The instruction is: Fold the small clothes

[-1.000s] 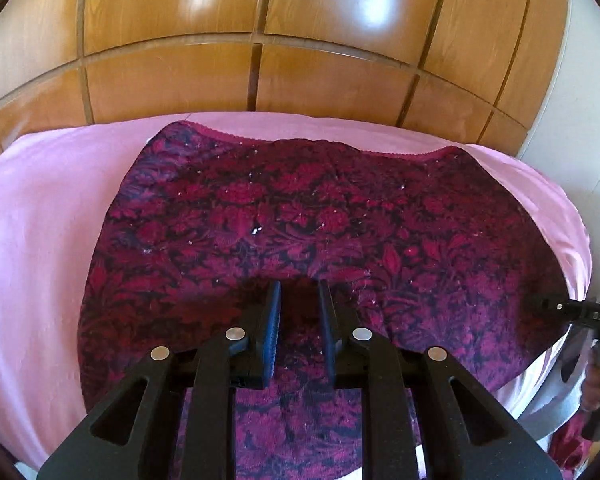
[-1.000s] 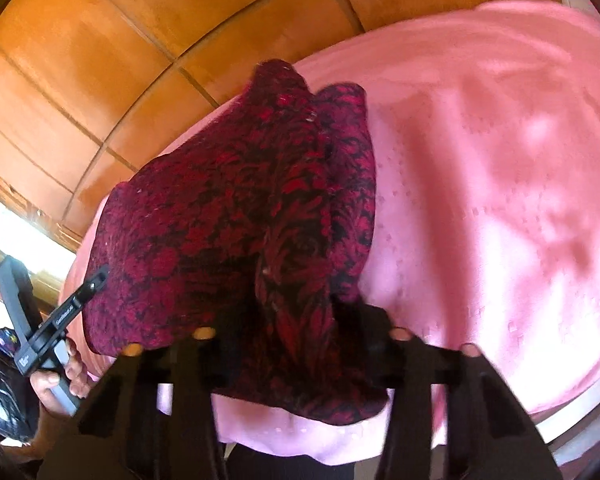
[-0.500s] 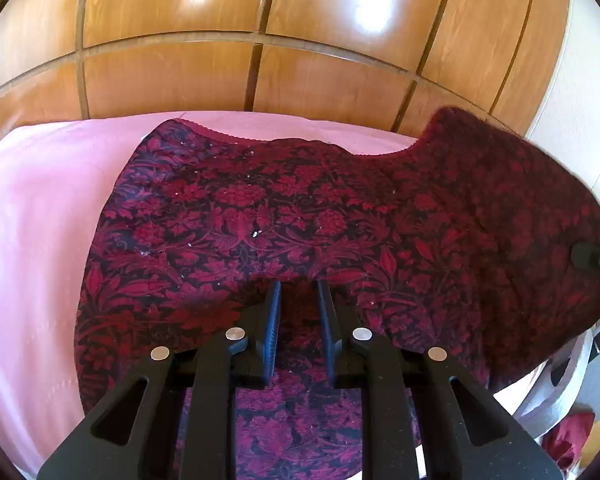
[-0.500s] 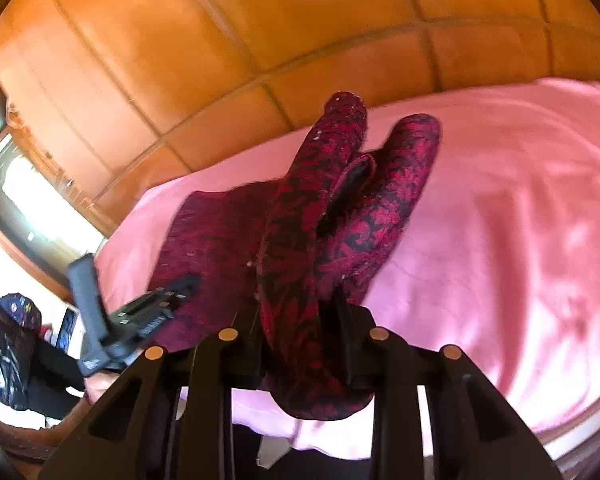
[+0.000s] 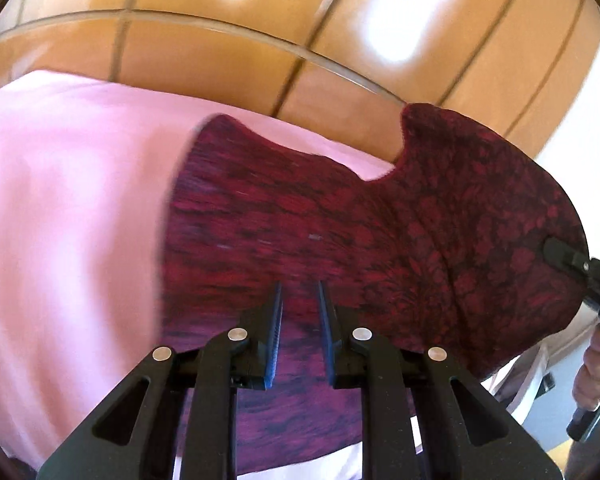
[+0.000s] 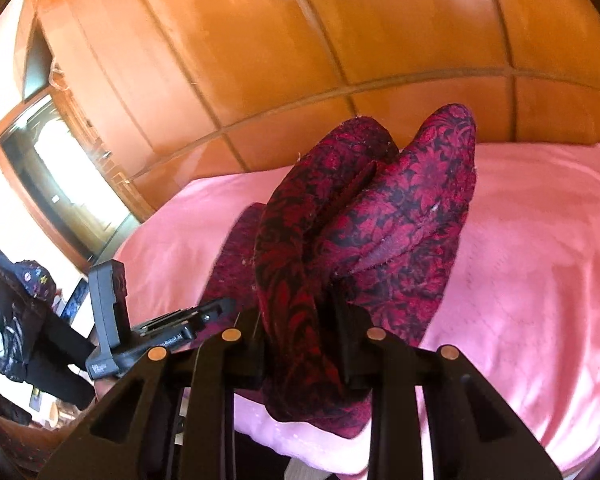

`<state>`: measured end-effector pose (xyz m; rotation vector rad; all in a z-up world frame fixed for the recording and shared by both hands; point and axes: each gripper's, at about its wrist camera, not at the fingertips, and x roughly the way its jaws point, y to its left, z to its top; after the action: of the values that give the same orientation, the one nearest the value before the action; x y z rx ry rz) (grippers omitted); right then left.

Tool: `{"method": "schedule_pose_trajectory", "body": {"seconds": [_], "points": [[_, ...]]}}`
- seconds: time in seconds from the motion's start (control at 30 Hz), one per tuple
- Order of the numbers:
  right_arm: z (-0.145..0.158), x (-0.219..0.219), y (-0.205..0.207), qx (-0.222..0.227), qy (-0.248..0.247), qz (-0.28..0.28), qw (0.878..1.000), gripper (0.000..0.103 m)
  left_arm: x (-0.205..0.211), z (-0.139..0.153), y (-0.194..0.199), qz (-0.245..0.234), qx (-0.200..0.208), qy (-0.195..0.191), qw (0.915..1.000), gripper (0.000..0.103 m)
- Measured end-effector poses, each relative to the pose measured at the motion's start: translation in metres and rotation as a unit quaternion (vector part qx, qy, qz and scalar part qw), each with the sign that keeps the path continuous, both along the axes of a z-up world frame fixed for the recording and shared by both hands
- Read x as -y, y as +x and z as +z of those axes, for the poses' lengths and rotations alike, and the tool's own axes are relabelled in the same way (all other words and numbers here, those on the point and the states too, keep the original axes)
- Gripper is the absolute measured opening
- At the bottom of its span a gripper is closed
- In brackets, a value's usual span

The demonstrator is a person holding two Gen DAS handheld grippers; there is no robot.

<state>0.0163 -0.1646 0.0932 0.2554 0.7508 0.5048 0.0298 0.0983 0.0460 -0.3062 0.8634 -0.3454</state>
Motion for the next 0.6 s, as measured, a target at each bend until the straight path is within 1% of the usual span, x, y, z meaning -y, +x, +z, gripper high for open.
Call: {"method": "schedule_pose_trajectory", "body": {"seconds": [0.03, 0.07, 0.2, 0.27, 0.33, 0.37, 0.4, 0.47, 0.53, 0.6], "points": [[0.002, -0.01, 0.001, 0.006, 0.0, 0.01, 1.0, 0.024, -0.012, 0.0, 0.0, 0.018, -0.002, 0.007, 0.9998, 0.016], [0.004, -0.019, 0.001, 0.012, -0.007, 0.019, 1.0, 0.024, -0.019, -0.001, -0.001, 0.025, -0.004, 0.006, 0.9997, 0.016], [-0.005, -0.072, 0.002, 0.023, -0.034, 0.075, 0.996, 0.024, -0.047, -0.006, -0.003, 0.05, -0.022, -0.027, 0.9981, 0.016], [-0.017, -0.103, -0.001, 0.026, -0.053, 0.107, 0.993, 0.024, -0.059, -0.002, -0.009, 0.069, -0.018, -0.034, 0.9969, 0.016], [-0.031, -0.124, -0.002, 0.022, -0.068, 0.129, 0.989, 0.024, -0.07, 0.004, -0.012, 0.077, -0.018, -0.059, 0.9951, 0.016], [-0.041, -0.137, -0.003, 0.024, -0.084, 0.137, 0.987, 0.024, -0.078, 0.007, -0.014, 0.08, -0.016, -0.079, 0.9935, 0.016], [-0.051, -0.147, -0.005, 0.022, -0.093, 0.145, 0.985, 0.024, -0.082, 0.012, -0.015, 0.078, -0.011, -0.094, 0.9925, 0.016], [-0.066, -0.158, -0.008, 0.028, -0.109, 0.152, 0.982, 0.024, -0.085, 0.025, -0.014, 0.058, 0.002, -0.12, 0.9911, 0.016], [-0.071, -0.161, -0.01, 0.038, -0.119, 0.15, 0.981, 0.024, -0.08, 0.037, -0.007, 0.03, 0.011, -0.143, 0.9892, 0.016], [-0.072, -0.167, -0.015, 0.058, -0.131, 0.147, 0.979, 0.024, -0.066, 0.048, 0.002, -0.005, 0.022, -0.153, 0.9879, 0.016]]}}
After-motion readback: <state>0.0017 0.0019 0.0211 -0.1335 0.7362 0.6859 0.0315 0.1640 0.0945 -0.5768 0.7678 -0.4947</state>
